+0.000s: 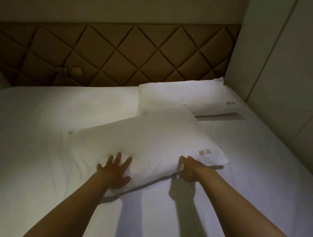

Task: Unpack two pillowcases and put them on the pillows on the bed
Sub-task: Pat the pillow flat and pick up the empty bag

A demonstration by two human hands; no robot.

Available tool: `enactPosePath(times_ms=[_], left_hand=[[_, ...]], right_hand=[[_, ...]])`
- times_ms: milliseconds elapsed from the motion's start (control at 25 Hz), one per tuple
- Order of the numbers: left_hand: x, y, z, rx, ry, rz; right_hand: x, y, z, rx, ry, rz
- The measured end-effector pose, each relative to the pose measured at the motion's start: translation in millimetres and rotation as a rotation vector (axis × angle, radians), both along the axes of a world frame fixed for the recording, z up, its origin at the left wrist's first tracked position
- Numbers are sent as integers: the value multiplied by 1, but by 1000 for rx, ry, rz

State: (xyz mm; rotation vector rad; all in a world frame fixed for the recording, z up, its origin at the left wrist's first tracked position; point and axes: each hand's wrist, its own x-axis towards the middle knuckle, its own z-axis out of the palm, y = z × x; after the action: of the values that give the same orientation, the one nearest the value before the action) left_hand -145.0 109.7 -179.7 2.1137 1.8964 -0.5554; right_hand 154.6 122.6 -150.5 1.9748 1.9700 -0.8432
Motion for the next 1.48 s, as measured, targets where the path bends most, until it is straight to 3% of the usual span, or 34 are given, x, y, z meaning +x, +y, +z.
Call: enactPosePath(times_ms=[240,320,480,640,880,960,1160,1320,1480], left_hand=[[-4,1,-7,-2,62,-11],[-13,10,-4,22,-19,55],[-53,32,4,99,-254,461],[-116,55,-6,37,-415,902],[-139,98,-34,117,-734,1148],[-140,108,-52,108,-749,1201],[-122,109,-41,272,-807,1201],[-140,152,62,580,-763,981],[-213,242,179,803,-667,877]], right_hand=[[15,13,-46,6,188,-255],[16,20,-46,53,207,-371],[42,54,-23,296,77,-641],[64,111,-27,273,88,-594],[59,178,-42,181,153,-606],[58,190,-54,113,231,-647],[43,185,-69,148,330,-549],[25,201,0,473,267,-506],[-39,257,92,671,426,-500]])
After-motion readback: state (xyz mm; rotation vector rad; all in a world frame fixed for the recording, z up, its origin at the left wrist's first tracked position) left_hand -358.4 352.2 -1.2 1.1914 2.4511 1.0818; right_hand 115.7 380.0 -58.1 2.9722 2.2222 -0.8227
